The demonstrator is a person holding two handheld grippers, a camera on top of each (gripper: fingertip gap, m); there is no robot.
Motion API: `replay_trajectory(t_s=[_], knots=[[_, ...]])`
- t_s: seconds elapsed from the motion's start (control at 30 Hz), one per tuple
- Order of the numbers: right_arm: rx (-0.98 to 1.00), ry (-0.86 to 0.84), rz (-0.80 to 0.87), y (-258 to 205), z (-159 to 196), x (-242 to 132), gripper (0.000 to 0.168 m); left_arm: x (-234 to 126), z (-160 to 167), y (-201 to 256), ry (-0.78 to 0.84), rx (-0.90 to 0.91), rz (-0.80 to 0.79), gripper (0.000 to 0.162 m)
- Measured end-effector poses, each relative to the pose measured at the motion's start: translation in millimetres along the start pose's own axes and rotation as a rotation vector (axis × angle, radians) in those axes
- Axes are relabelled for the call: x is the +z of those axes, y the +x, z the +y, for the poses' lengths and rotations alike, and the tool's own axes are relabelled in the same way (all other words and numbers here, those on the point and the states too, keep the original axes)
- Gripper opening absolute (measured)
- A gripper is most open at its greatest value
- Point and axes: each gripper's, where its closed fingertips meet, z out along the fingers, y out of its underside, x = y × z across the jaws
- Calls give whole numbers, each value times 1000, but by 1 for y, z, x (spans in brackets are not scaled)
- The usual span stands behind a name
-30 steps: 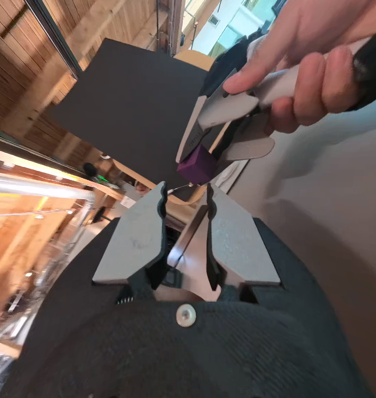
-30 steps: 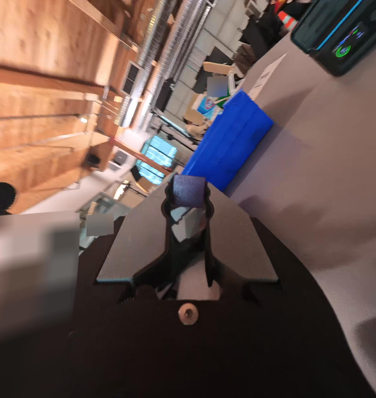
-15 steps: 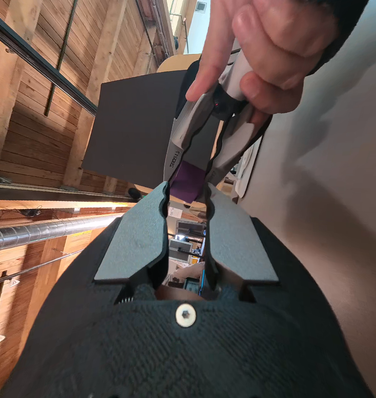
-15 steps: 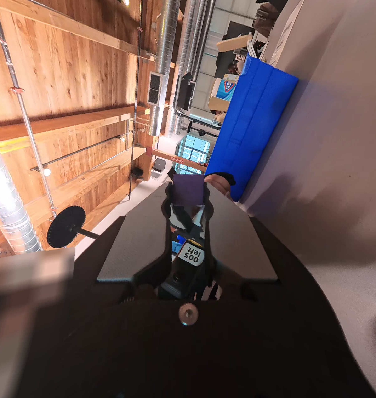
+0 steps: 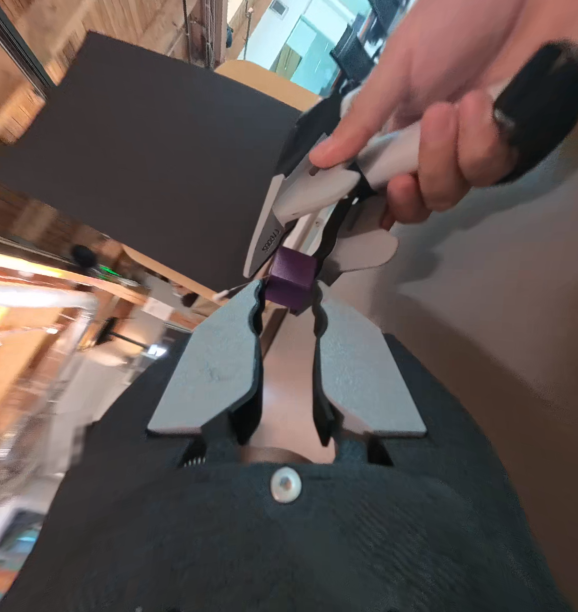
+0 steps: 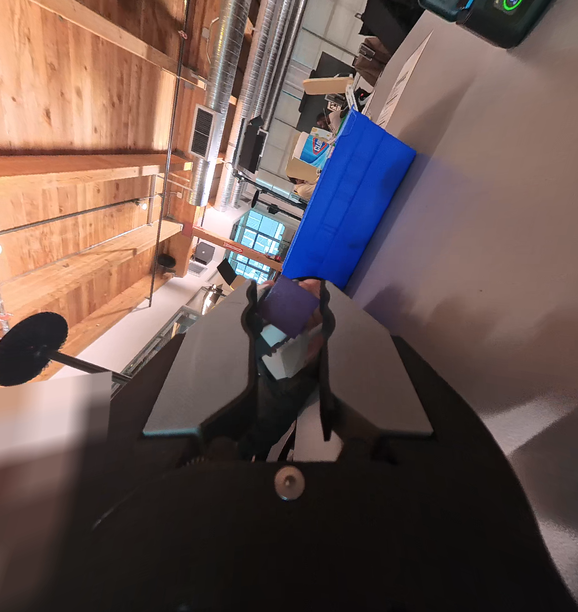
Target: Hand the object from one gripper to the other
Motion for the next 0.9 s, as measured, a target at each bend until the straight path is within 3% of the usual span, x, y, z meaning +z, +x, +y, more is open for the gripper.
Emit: replay_trajectory(t_s=[0.63, 0.9], knots=[[-88, 73, 1, -4, -14, -6, 35, 0, 2, -7, 33, -337, 63, 26], [-258, 67, -33, -29, -15, -4, 58, -8, -10, -19, 134, -464, 74, 26]])
